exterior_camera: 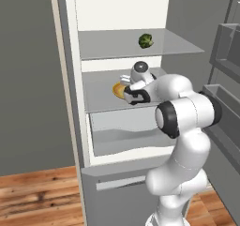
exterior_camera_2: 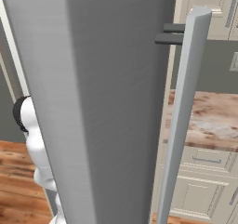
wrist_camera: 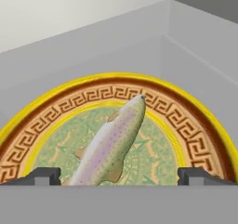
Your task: Transport the fish from the fridge to the microwave and turn on the microwave.
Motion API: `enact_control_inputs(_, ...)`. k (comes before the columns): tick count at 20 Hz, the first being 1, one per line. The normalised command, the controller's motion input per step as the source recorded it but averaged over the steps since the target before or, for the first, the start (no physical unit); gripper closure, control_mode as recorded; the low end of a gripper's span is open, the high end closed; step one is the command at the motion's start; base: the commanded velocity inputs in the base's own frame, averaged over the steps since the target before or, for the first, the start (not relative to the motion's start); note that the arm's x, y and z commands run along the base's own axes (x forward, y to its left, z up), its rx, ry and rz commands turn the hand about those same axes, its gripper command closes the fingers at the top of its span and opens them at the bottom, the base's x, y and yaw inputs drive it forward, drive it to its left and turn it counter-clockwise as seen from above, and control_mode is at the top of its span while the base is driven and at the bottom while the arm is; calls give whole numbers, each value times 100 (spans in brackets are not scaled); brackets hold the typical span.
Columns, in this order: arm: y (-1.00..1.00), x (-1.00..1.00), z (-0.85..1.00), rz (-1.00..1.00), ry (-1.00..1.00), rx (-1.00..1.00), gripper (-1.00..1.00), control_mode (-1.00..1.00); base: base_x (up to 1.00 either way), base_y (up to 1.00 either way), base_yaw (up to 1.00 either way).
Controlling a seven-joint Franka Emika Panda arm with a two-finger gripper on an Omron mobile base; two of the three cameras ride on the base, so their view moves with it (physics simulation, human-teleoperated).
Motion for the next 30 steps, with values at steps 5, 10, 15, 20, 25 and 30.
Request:
enact_control_inputs(5, 0, 16, -2, 0, 1, -4, -100, -100, 0, 0, 0)
enact_control_inputs(10, 0, 16, 0, 0, 0, -2, -100, -100, 0, 0, 0)
enact_control_inputs(15, 0, 17, -1, 0, 2, 0, -100, -100, 0, 0, 0)
enact_control_inputs(20, -1, 17, -5, 0, 0, 0, -100, -100, 0, 0, 0)
enact_control_inputs(25, -3, 14, -7, 0, 0, 0, -100, -100, 0, 0, 0)
enact_control_inputs(30, -5, 12, -8, 0, 0, 0, -100, -100, 0, 0, 0)
